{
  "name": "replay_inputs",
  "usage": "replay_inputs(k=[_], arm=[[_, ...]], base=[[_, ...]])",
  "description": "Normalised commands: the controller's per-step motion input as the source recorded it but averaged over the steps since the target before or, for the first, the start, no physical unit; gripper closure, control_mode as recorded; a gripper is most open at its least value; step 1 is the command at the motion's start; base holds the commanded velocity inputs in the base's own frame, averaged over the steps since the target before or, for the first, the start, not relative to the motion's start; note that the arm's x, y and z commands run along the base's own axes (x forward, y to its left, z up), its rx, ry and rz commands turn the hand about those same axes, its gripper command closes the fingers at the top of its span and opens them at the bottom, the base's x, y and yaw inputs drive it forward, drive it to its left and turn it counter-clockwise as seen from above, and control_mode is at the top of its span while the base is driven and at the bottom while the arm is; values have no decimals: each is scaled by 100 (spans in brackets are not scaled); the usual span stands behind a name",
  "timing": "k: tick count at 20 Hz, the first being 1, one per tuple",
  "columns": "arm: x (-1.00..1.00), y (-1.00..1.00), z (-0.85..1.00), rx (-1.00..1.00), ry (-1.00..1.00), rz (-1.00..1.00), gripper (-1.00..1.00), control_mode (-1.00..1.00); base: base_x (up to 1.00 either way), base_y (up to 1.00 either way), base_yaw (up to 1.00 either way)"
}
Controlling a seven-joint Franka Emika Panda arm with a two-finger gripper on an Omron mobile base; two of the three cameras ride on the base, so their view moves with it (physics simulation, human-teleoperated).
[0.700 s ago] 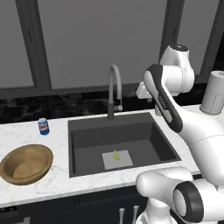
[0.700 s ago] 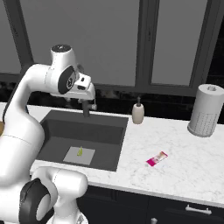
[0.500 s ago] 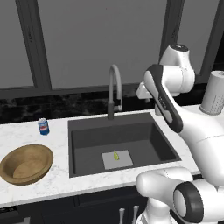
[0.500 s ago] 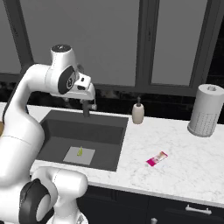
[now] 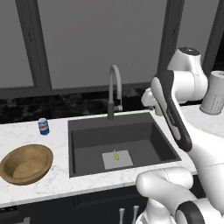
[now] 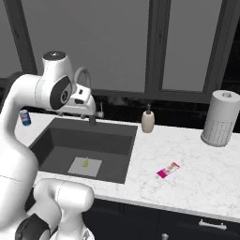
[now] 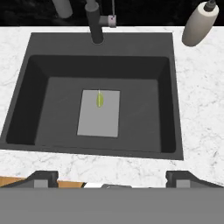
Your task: Pick the lemon wedge from the sink and place it in the bowl. Then pick the bowl and place it in the microwave. Then close the microwave door and press the start button.
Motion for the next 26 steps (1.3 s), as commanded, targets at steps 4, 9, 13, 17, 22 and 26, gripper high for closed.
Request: replay_inputs(k=[4,9,13,17,22,26], arm=[[-62,18,-6,0,0,0,-100,-100],[-8,43,-34,0,0,0,-100,-100],[6,37,-36,0,2,0,-100,-100],[21,14,-17,0,4,0,-100,-100],[39,13,-17,0,3,0,-100,-100],[50,30,-19,-1,4,0,-100,-100]], base=[[0,0,0],[0,0,0],[0,0,0],[0,0,0],[0,0,0],[0,0,0]])
